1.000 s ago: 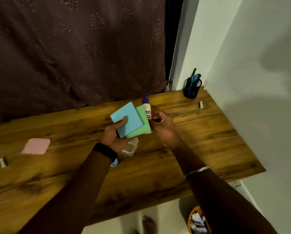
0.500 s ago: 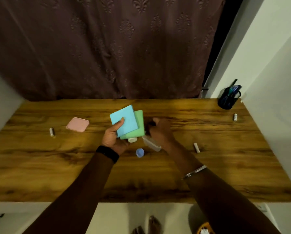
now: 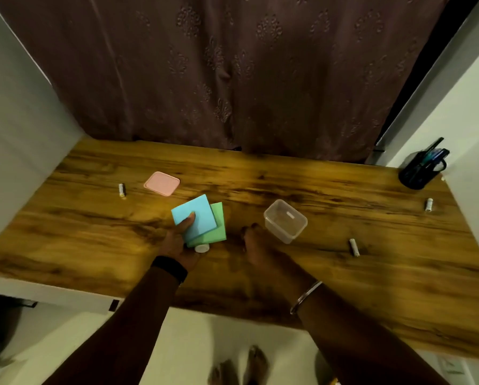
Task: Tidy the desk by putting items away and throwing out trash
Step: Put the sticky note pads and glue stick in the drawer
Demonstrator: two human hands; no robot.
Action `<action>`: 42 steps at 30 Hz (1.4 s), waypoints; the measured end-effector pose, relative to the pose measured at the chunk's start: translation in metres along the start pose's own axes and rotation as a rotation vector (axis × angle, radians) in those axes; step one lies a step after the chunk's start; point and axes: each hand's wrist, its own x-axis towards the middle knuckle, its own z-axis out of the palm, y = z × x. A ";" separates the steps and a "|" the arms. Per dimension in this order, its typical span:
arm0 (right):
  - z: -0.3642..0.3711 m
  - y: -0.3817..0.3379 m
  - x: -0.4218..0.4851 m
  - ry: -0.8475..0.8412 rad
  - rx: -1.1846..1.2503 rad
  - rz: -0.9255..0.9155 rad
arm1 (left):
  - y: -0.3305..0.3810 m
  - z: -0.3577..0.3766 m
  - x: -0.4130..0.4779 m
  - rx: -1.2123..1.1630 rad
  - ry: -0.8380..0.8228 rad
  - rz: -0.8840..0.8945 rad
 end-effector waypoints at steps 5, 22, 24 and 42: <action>-0.003 -0.013 -0.012 0.098 0.852 0.017 | 0.001 -0.013 -0.006 -0.055 -0.067 -0.013; 0.094 -0.152 -0.110 0.325 0.979 -0.091 | 0.032 -0.123 -0.097 0.034 -0.195 -0.098; 0.105 -0.168 -0.122 0.267 1.268 -0.019 | 0.035 -0.142 -0.104 0.031 -0.197 -0.105; 0.273 -0.199 -0.100 0.160 2.231 0.846 | 0.018 -0.259 -0.126 0.052 -0.033 -0.005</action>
